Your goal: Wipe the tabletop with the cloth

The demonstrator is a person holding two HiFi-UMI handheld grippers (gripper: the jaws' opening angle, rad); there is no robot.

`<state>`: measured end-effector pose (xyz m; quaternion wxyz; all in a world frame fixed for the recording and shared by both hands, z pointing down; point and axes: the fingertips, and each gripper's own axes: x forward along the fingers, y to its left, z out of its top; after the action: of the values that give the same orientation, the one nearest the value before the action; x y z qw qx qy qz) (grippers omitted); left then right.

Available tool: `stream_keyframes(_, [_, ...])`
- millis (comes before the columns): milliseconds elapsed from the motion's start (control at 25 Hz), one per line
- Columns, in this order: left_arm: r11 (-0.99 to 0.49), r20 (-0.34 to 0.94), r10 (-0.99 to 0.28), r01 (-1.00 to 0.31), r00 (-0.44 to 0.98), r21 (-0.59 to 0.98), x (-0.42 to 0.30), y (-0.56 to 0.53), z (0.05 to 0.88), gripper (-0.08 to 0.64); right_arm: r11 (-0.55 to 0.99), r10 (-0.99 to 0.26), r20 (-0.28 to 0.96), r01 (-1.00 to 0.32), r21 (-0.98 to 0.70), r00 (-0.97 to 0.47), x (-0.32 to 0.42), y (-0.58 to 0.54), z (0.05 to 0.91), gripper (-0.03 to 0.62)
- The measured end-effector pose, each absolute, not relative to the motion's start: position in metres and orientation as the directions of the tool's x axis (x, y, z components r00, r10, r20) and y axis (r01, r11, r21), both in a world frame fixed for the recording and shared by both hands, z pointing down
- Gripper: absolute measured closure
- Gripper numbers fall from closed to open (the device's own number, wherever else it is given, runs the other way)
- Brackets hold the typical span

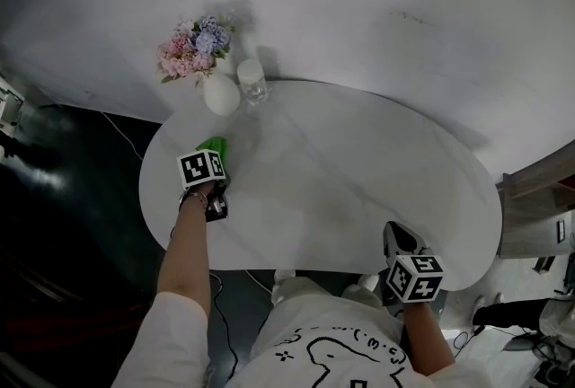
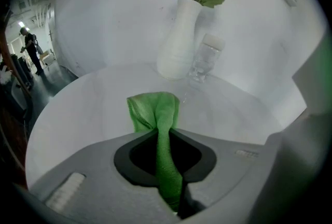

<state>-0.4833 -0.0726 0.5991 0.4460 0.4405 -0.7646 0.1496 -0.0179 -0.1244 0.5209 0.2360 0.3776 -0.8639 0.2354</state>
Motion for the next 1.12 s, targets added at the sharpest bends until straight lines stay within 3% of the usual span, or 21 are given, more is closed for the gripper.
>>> stream_keyframes(1120, [0.515,0.836,-0.529,-0.837,-0.144,0.182,-0.381,-0.121,0.601,0.506,0.568,-0.55,0.562,-0.77,-0.291,-0.618,0.048,-0.143,0.523,0.598])
